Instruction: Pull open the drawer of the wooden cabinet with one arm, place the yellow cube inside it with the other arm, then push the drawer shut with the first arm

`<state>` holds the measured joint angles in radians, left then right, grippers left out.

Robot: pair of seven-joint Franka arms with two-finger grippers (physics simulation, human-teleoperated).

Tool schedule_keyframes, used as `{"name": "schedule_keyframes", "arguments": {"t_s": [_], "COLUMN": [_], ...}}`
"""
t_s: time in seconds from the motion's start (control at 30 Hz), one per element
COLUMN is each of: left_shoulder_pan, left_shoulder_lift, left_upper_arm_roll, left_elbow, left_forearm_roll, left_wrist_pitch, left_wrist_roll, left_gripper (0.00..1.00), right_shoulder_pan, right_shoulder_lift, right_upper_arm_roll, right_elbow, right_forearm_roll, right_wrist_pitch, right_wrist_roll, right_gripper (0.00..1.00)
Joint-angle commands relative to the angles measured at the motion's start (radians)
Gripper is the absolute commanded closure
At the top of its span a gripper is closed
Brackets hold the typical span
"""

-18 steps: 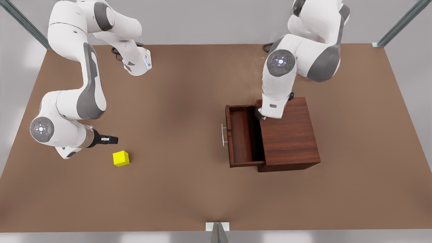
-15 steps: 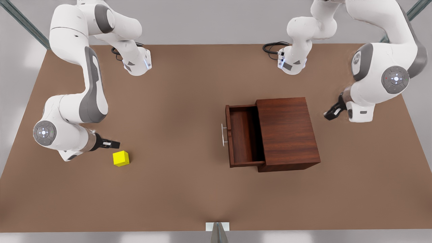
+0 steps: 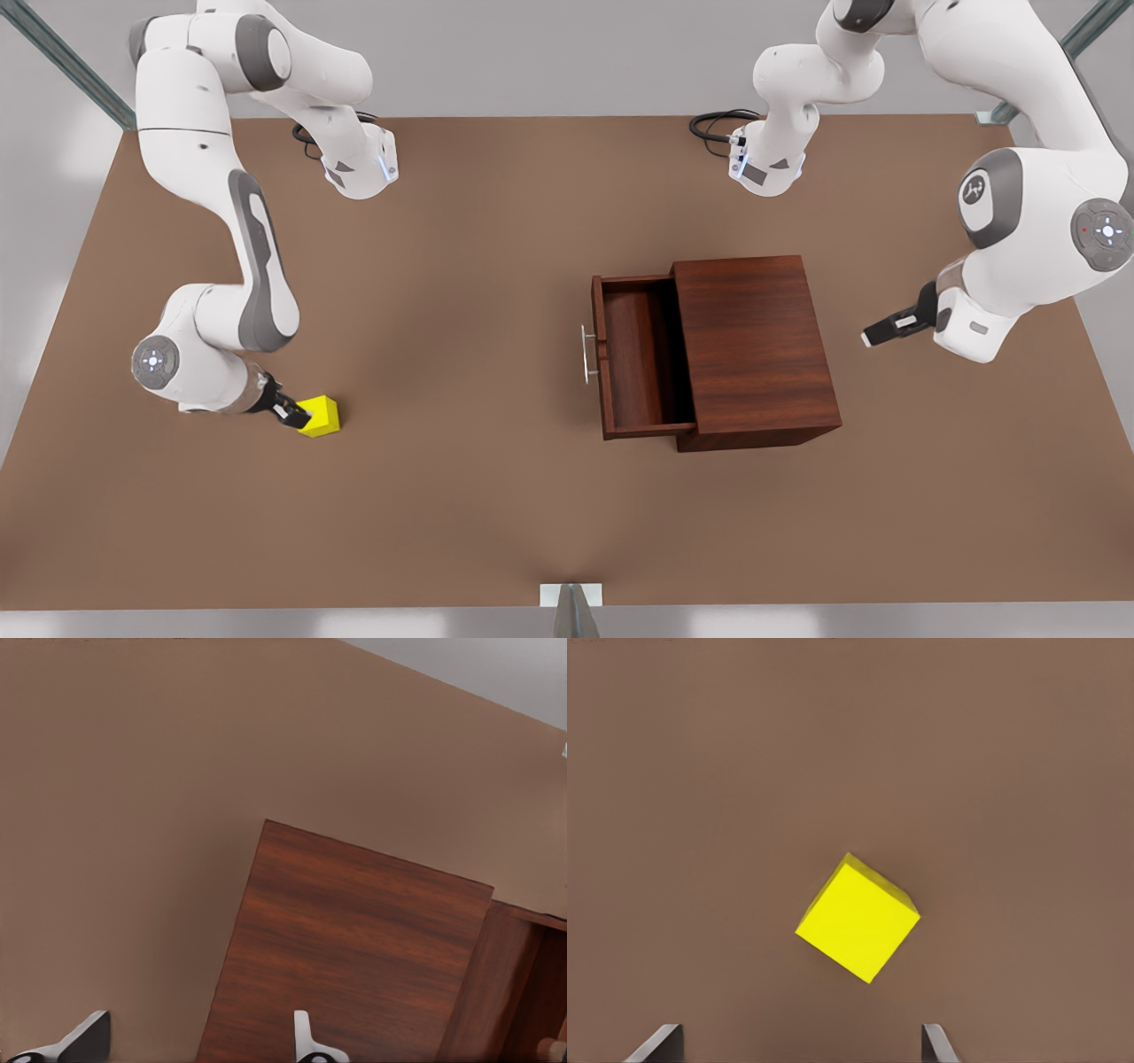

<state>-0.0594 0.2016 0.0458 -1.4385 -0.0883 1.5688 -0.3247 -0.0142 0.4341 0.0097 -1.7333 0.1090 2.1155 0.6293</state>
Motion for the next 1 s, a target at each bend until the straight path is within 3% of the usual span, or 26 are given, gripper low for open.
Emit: {"name": "schedule_keyframes", "arguments": {"t_s": [0.0, 0.17, 0.33, 0.5, 0.97], "left_shoulder_pan": [-0.002, -0.005, -0.003, 0.006, 0.004], "left_shoulder_lift": [-0.001, -0.001, -0.001, -0.001, -0.001], "left_upper_arm_roll": [0.000, 0.000, 0.000, 0.002, 0.000], "left_elbow": [0.001, 0.001, 0.001, 0.001, 0.001], "left_forearm_roll": [-0.004, -0.001, -0.001, 0.007, 0.007], "left_wrist_pitch": [-0.001, -0.001, -0.001, -0.001, -0.001], "left_wrist_roll": [0.435, 0.435, 0.435, 0.441, 0.438], "left_gripper": [0.00, 0.00, 0.00, 0.00, 0.00], "right_shoulder_pan": [0.000, 0.005, 0.005, 0.014, -0.007], "right_shoulder_lift": [-0.008, 0.025, 0.035, 0.084, 0.140], "right_upper_arm_roll": [0.001, 0.001, -0.004, -0.004, -0.024], "right_elbow": [-0.028, -0.019, -0.017, 0.061, 0.051], "right_forearm_roll": [0.012, 0.006, 0.003, -0.058, -0.100], "right_wrist_pitch": [0.239, 0.279, 0.251, 0.072, 0.015], "right_wrist_roll": [0.294, 0.291, 0.506, 0.510, 0.510], "right_gripper": [0.00, 0.00, 0.00, 0.00, 0.00]}}
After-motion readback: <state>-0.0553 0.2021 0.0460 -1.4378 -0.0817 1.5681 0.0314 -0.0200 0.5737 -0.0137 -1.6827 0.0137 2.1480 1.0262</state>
